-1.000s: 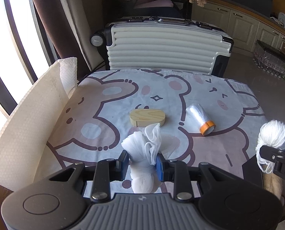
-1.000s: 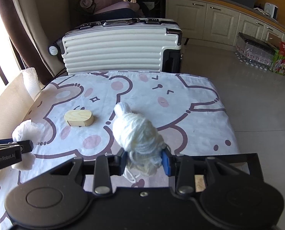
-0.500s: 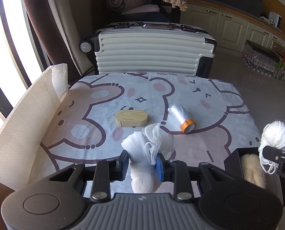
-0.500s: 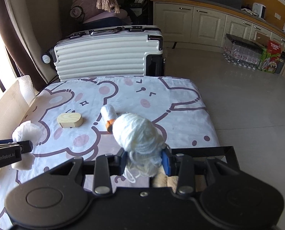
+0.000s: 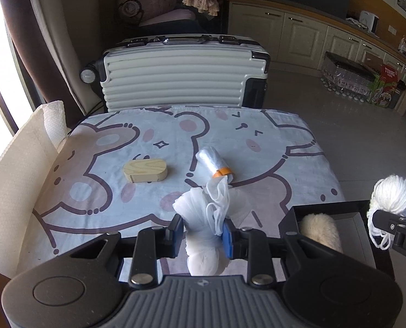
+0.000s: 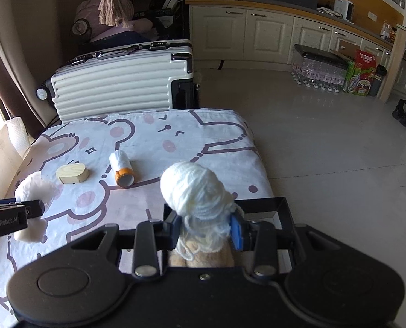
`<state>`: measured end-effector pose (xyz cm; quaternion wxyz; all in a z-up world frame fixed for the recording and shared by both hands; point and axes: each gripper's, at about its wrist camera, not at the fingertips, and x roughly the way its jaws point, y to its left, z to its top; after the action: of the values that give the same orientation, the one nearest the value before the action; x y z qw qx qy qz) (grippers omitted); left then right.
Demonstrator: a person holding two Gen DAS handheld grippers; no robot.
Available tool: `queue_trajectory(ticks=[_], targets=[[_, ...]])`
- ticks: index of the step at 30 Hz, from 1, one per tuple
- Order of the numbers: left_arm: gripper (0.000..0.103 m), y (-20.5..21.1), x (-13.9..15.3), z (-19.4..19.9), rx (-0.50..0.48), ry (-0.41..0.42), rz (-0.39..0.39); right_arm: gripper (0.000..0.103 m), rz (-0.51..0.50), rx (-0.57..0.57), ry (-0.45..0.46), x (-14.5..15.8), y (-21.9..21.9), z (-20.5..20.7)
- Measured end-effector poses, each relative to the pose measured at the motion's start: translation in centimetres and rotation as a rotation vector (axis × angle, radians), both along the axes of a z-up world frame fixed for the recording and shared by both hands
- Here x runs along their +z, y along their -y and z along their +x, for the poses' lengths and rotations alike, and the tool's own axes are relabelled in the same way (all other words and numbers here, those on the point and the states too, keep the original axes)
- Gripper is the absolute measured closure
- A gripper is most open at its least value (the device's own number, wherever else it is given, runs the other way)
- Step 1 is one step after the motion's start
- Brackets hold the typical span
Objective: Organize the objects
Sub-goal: 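Lift the cloth bundle and yarn ball and carry both over the black box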
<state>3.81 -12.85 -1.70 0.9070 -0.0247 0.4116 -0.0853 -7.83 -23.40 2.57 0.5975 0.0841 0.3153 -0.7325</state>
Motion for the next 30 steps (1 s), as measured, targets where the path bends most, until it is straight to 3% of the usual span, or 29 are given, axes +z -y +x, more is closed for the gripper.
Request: queue_trajectory(ticks=[22,30], targets=[[0.072,7.7,0.4,-0.7,-0.127,-0.017,-0.099,0.065,-0.017,-0.128,-0.020,2.1,-1.9,-6.9],[0.072,8.7,0.4,-0.6,-0.141,-0.032,-0.139,0.065,0.026,-0.128,-0.022,1.3,-1.3,-7.7]])
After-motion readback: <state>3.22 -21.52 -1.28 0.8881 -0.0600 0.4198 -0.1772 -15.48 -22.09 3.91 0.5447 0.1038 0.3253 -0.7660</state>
